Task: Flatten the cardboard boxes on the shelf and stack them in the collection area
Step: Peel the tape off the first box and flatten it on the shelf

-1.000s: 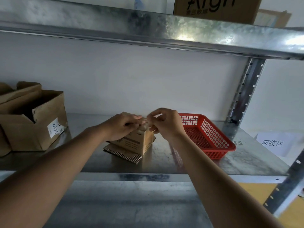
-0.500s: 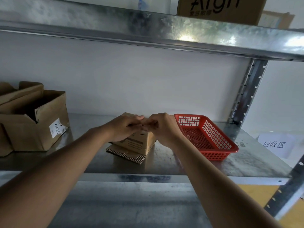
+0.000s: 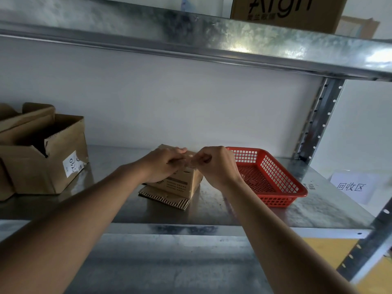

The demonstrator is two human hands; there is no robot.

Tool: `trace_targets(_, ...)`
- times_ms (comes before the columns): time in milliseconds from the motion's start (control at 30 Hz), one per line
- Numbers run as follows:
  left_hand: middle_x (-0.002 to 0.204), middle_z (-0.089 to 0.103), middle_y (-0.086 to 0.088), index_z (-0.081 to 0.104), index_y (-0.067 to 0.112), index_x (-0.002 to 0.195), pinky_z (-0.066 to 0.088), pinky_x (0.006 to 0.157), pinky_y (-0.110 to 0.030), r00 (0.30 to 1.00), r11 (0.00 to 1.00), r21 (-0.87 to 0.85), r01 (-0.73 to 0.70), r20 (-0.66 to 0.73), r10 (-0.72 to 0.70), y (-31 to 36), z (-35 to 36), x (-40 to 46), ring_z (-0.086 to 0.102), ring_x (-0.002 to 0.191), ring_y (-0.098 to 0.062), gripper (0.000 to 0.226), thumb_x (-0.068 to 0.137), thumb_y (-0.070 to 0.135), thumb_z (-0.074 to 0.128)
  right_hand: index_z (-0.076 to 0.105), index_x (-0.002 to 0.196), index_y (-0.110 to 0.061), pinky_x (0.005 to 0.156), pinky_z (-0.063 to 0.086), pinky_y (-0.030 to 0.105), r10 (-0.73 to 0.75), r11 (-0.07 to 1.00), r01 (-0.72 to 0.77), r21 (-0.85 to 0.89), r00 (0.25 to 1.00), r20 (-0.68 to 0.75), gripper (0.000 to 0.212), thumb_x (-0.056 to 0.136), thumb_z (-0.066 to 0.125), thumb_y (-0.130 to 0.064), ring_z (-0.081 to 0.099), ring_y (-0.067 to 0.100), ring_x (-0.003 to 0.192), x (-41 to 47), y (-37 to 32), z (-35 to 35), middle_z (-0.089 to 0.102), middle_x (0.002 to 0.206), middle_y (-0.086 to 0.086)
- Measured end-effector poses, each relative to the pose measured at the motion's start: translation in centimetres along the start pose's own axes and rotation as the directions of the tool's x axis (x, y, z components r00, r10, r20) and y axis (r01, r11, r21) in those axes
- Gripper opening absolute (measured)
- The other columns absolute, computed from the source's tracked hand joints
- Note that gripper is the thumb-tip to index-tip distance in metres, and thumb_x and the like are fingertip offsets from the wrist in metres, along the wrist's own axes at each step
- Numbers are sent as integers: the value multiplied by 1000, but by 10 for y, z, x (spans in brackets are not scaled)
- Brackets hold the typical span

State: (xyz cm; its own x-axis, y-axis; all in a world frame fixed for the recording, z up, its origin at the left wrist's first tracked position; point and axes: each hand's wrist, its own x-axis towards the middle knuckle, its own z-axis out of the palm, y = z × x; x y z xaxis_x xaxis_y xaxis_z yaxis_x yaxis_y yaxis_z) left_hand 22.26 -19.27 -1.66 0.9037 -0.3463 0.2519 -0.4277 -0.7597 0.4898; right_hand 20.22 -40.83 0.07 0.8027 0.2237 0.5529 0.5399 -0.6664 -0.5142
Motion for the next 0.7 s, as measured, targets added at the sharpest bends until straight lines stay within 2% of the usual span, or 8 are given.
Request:
trace_targets(133, 164, 36, 15, 58, 47, 141, 19, 127, -36, 1000, 1000, -27, 5, 10, -5, 2, 0, 0, 27, 152, -5, 40, 103, 55, 50, 82, 98, -20, 59, 41, 21, -9, 996, 18, -82, 994, 106, 28, 80, 89, -40, 64, 11, 74, 1, -1, -3, 72, 86, -4)
trace_targets(300, 166, 31, 15, 50, 44, 149, 19, 127, -40, 999, 1000, 23, 19, 49, -20, 4, -3, -1, 24, 154, -8, 48, 104, 60, 42, 83, 93, -23, 62, 51, 26, -108, 989, 119, -88, 987, 123, 8, 88, 82, -30, 64, 10, 77, 0, -7, -3, 69, 86, -6)
trace_targets(400, 167, 30, 11, 50, 41, 150, 15, 127, -34, 998, 998, 60, 0, 57, -4, 5, -4, 0, 22, 155, -8, 43, 108, 48, 42, 83, 99, -25, 63, 50, 25, -171, 974, 187, -129, 977, 125, 9, 94, 75, -25, 63, 13, 78, -4, -7, -4, 68, 92, -3)
trace_targets(500, 167, 31, 11, 53, 42, 147, 15, 124, -29, 999, 1000, 25, -3, 51, 1, 5, -3, -1, 22, 154, -7, 39, 109, 43, 45, 82, 100, -21, 64, 47, 20, -135, 985, 143, -92, 987, 92, 13, 97, 70, -18, 66, 14, 80, -8, -5, -1, 73, 93, 0)
trace_targets(600, 167, 30, 13, 53, 45, 146, 17, 128, -39, 999, 999, 41, -2, 48, 0, 5, -2, 0, 22, 155, -9, 40, 108, 49, 42, 81, 100, -12, 69, 55, 35, -127, 988, 129, -90, 992, 29, 17, 97, 64, -11, 69, 21, 78, -13, -6, 2, 76, 91, 6)
trace_targets(700, 167, 28, 15, 52, 44, 147, 18, 128, -42, 999, 999, 44, 2, 51, -5, 5, -2, 1, 22, 155, -9, 43, 108, 53, 39, 79, 114, -16, 79, 57, 43, -161, 971, 162, -173, 987, 24, 23, 101, 61, -15, 71, 29, 87, -16, -10, 2, 78, 101, 10)
